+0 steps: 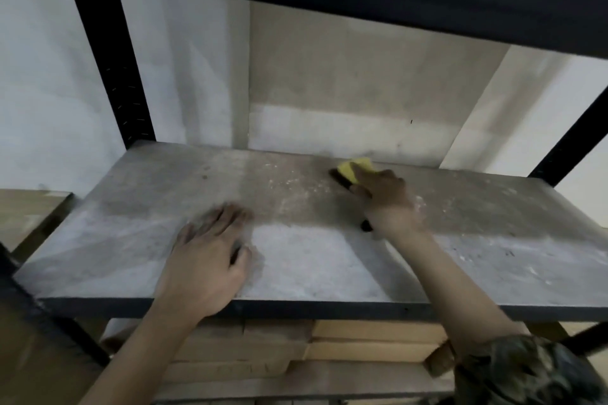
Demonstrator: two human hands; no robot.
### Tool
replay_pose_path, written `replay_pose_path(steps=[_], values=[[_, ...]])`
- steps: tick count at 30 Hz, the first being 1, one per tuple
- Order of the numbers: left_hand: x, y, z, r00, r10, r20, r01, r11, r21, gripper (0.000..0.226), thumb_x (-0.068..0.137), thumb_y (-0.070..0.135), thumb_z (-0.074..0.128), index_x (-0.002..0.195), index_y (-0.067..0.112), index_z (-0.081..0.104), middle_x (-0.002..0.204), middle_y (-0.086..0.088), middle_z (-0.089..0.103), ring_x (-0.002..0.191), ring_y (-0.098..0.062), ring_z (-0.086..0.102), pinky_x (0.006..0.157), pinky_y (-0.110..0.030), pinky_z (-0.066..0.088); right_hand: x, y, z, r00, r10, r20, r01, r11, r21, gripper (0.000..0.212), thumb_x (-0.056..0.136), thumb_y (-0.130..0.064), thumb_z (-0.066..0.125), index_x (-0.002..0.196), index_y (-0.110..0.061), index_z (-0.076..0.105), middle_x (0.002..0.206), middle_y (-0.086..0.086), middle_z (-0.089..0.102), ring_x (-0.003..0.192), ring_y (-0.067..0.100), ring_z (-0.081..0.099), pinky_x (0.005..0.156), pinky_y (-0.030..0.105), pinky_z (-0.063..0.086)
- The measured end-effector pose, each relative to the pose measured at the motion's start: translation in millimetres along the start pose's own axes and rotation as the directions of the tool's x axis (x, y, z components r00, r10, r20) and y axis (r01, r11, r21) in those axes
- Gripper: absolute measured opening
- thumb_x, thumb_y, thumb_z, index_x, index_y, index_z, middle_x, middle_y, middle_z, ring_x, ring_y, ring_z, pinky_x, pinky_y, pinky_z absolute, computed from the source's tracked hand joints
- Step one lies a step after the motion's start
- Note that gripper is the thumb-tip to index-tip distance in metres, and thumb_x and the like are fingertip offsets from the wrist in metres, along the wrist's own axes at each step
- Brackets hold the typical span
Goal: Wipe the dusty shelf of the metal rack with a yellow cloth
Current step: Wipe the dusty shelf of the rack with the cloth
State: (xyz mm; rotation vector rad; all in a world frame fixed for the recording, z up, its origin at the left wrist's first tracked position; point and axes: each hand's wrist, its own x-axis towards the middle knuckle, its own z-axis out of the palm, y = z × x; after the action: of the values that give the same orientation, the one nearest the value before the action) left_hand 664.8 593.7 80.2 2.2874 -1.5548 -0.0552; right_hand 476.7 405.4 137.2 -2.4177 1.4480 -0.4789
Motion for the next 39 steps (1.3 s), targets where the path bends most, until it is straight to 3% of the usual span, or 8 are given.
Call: replay_pose_path(steps=[2, 5, 13, 20, 27, 31, 34, 39], values=[[-0.7, 2.0, -1.8, 1.000, -0.005, -0.003, 0.005, 1.000, 0.006, 0.082, 0.070, 0.058, 0.000, 0.146, 0.035, 0.018, 0.156, 0.012, 0.011, 0.144, -0.005, 0.003, 0.117, -0.035, 0.006, -11.7, -43.1, 19.8, 0.979, -0.194, 0.066, 0.189, 0.979, 0.076, 0.042, 0.095, -0.029, 0.046, 0.136, -0.036, 0.041, 0.133, 0.010, 0.041, 0.101, 0.035, 0.059, 0.072, 0.037, 0.053], [-1.1, 3.6, -3.0, 1.000, -0.019, -0.012, 0.019, 0.999, 0.027, 0.083, 0.069, 0.060, 0.002, 0.146, 0.033, 0.021, 0.156, 0.010, 0.015, 0.144, -0.008, 0.007, 0.115, -0.035, 0.009, -18.6, -84.6, 60.7, 0.932, -0.325, 0.159, 0.344, 0.932, -0.115, 0.042, 0.095, -0.034, 0.044, 0.136, -0.039, 0.039, 0.143, 0.009, 0.033, 0.124, 0.036, 0.033, 0.100, 0.046, 0.031], [-1.6, 5.2, -4.3, 1.000, -0.016, -0.002, 0.016, 0.999, 0.038, 0.087, 0.068, 0.069, 0.002, 0.146, 0.034, 0.017, 0.157, 0.009, 0.012, 0.144, -0.008, 0.006, 0.116, -0.034, 0.008, 55.1, 5.8, 8.4, 0.983, 0.152, -0.102, -0.174, 0.949, -0.263, 0.032, 0.097, -0.020, 0.038, 0.129, -0.021, 0.046, 0.127, 0.020, 0.042, 0.117, 0.041, 0.040, 0.096, 0.054, 0.039], [-1.8, 3.7, -3.5, 1.000, -0.005, -0.010, 0.005, 1.000, 0.030, 0.085, 0.070, 0.071, 0.006, 0.145, 0.034, 0.021, 0.156, 0.009, 0.014, 0.144, -0.007, 0.006, 0.115, -0.032, 0.007, -1.9, -39.9, 45.2, 0.864, -0.471, 0.177, 0.491, 0.866, -0.093, 0.044, 0.095, -0.038, 0.043, 0.137, -0.046, 0.034, 0.142, 0.003, 0.035, 0.124, 0.030, 0.033, 0.101, 0.042, 0.030], [0.0, 3.0, -1.5, 1.000, -0.025, -0.011, 0.025, 0.999, 0.026, 0.086, 0.067, 0.075, 0.004, 0.145, 0.040, 0.013, 0.156, 0.016, 0.008, 0.143, -0.003, 0.002, 0.114, -0.027, 0.003, 103.5, -0.8, 31.5, 1.000, -0.005, 0.019, 0.007, 0.995, -0.100, 0.037, 0.096, -0.029, 0.044, 0.133, -0.024, 0.046, 0.129, 0.016, 0.046, 0.121, 0.038, 0.039, 0.097, 0.045, 0.038], [-0.1, 0.0, -0.7, 0.999, -0.012, -0.034, 0.012, 1.000, -0.006, 0.084, 0.070, 0.077, 0.013, 0.144, 0.039, 0.024, 0.154, 0.015, 0.018, 0.142, -0.004, 0.011, 0.112, -0.025, 0.008, 81.0, -57.5, 55.5, 0.883, -0.463, 0.074, 0.457, 0.885, 0.083, 0.044, 0.093, -0.035, 0.047, 0.136, -0.027, 0.045, 0.130, 0.014, 0.052, 0.115, 0.034, 0.052, 0.095, 0.036, 0.043], [-4.8, -4.3, -6.9, 0.998, 0.001, -0.055, -0.001, 1.000, -0.009, 0.082, 0.071, 0.078, 0.022, 0.140, 0.037, 0.036, 0.150, 0.013, 0.030, 0.140, -0.006, 0.023, 0.111, -0.031, 0.017, 50.1, -81.8, 84.5, 0.736, -0.631, 0.245, 0.656, 0.754, -0.028, 0.047, 0.092, -0.045, 0.044, 0.138, -0.041, 0.035, 0.152, 0.001, 0.029, 0.133, 0.030, 0.030, 0.106, 0.047, 0.028], [-20.4, -41.2, -31.5, 0.991, -0.125, 0.037, 0.124, 0.991, 0.043, 0.095, 0.055, 0.090, -0.008, 0.141, 0.050, -0.002, 0.147, 0.025, -0.012, 0.137, 0.004, -0.011, 0.115, -0.037, 0.003, 103.8, -60.6, 88.5, 0.923, -0.357, 0.142, 0.379, 0.907, -0.181, 0.050, 0.093, -0.040, 0.047, 0.141, -0.033, 0.035, 0.148, 0.008, 0.031, 0.128, 0.035, 0.030, 0.102, 0.045, 0.029]])
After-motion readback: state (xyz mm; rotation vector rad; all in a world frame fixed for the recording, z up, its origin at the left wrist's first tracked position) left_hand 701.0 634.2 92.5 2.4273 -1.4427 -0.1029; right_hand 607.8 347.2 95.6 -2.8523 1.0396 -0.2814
